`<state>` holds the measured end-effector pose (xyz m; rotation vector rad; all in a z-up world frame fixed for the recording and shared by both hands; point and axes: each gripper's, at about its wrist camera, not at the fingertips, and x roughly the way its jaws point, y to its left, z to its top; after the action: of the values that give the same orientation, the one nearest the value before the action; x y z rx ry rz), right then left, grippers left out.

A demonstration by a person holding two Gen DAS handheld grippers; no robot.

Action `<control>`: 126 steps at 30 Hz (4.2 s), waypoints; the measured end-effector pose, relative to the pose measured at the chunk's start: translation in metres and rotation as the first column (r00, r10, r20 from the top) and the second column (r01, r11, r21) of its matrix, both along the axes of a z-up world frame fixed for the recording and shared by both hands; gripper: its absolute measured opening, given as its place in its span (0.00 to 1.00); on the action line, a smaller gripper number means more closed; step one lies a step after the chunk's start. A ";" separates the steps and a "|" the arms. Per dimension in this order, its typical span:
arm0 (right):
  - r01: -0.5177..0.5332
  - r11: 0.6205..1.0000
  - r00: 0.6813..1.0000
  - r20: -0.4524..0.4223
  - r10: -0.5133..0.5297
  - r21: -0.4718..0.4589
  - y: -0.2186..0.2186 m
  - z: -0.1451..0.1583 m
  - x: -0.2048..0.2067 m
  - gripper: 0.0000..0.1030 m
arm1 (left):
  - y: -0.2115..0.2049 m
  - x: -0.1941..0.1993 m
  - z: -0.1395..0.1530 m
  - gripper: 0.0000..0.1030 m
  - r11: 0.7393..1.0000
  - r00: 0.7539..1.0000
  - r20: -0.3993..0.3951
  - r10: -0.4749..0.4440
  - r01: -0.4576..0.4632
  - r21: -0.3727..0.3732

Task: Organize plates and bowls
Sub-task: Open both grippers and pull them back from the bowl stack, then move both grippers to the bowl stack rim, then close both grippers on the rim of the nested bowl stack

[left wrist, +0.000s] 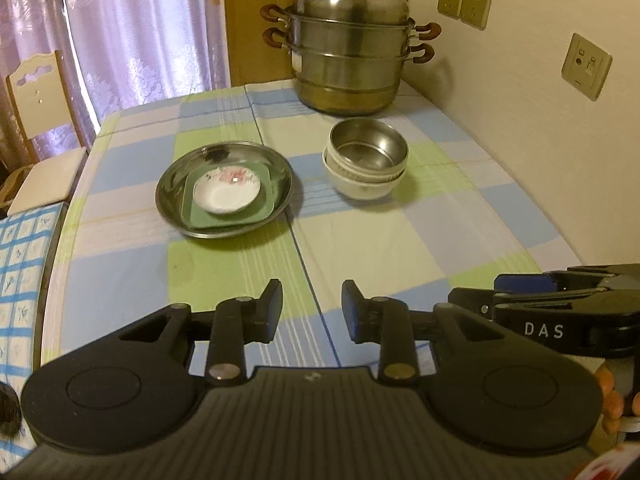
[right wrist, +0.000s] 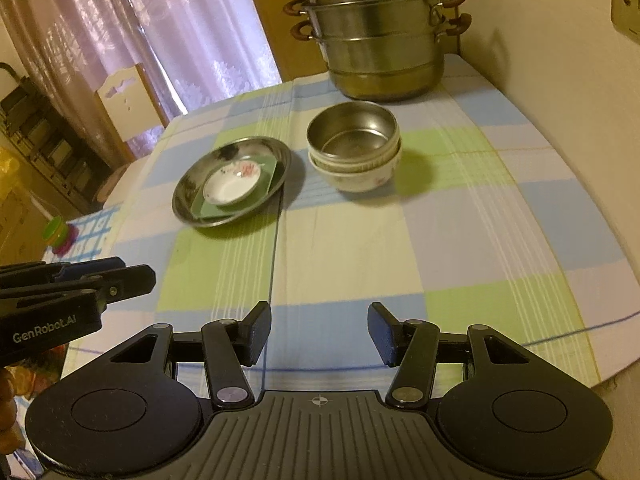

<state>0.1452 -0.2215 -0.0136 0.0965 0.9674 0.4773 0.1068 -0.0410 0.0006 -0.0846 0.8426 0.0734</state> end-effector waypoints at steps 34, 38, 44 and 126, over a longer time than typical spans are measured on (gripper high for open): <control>0.064 0.998 0.995 -0.070 -0.065 -0.010 0.047 -0.016 0.019 0.52 | 0.052 0.031 -0.023 0.29 0.998 0.996 -0.066 -0.055 0.053 -0.034; 0.086 0.996 0.993 -0.079 -0.087 -0.014 0.053 -0.019 0.030 0.52 | 0.061 0.045 -0.027 0.29 0.997 0.995 -0.070 -0.072 0.070 -0.033; 0.138 0.990 0.986 -0.088 -0.141 -0.033 0.055 -0.027 0.046 0.52 | 0.072 0.062 -0.032 0.29 0.993 0.992 -0.066 -0.111 0.108 -0.037; -0.011 0.999 0.960 -0.278 0.024 0.048 -0.002 -0.049 0.322 0.11 | 0.004 0.279 -0.080 0.13 0.983 0.982 -0.138 0.131 -0.147 -0.114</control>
<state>0.4671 -0.2237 -0.0623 0.2007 1.2342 0.5111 0.3860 -0.0375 -0.0797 -0.2578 0.9707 0.1593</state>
